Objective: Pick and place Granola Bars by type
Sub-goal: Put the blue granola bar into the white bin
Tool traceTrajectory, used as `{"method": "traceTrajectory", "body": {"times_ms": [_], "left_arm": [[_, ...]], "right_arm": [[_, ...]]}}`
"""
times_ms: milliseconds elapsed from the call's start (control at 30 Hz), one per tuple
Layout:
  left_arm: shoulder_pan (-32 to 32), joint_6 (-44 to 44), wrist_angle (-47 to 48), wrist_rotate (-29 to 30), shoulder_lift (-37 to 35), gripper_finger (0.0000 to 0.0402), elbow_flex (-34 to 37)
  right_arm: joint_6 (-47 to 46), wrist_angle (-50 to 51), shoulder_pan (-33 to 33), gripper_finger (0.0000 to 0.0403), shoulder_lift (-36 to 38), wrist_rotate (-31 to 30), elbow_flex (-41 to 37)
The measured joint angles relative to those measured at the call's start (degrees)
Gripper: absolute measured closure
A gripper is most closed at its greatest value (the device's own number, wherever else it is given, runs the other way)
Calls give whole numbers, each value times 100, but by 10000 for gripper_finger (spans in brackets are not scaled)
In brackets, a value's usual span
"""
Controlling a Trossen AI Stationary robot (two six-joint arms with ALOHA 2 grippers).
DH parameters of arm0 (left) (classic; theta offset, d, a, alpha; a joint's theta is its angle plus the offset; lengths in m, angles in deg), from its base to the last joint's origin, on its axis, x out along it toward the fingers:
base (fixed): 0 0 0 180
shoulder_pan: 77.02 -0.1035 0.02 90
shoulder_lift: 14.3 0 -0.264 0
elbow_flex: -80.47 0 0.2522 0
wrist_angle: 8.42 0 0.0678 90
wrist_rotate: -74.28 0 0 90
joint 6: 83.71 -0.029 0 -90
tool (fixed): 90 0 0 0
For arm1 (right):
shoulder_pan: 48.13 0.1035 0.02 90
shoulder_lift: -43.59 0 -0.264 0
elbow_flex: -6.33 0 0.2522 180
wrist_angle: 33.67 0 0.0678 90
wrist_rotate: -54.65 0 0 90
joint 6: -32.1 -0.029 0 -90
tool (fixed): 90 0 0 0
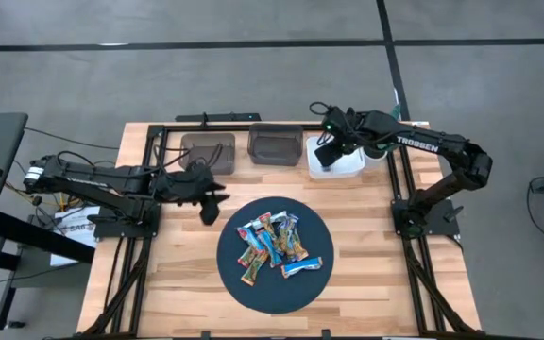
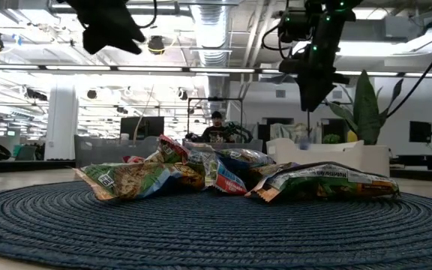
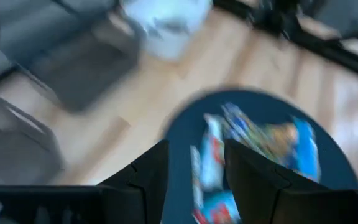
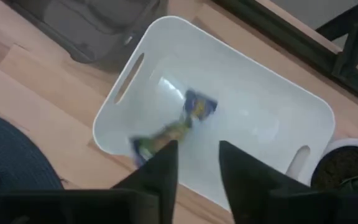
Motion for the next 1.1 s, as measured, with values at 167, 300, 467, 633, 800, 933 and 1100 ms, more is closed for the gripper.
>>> {"method": "traceTrajectory", "body": {"times_ms": [167, 300, 467, 633, 800, 933, 1100], "left_arm": [[-11, -318, -541, 85, 0, 255, 0], [-13, -324, -601, -342, 0, 255, 0], [-10, -295, -596, -1114, 0, 255, 0], [-8, -138, -587, -1795, 0, 255, 0], [-8, 21, -410, -2382, 0, 255, 0], [-8, 14, -109, -2610, 0, 255, 0], [5, -240, 304, -2684, 3, 255, 1]], "right_arm": [[-1, -37, -30, 228, 0, 2, 0], [-2, -142, 94, 205, 23, 379, 0], [-204, -179, 611, 194, 26, 1203, 0], [-1035, -388, 1512, 197, 26, 1379, 0], [-2276, -875, 2388, 206, -36, 1183, 0], [-3336, -1136, 3014, 214, -215, 584, 5], [-4508, -1706, 3558, 221, -781, 559, 3]]}}
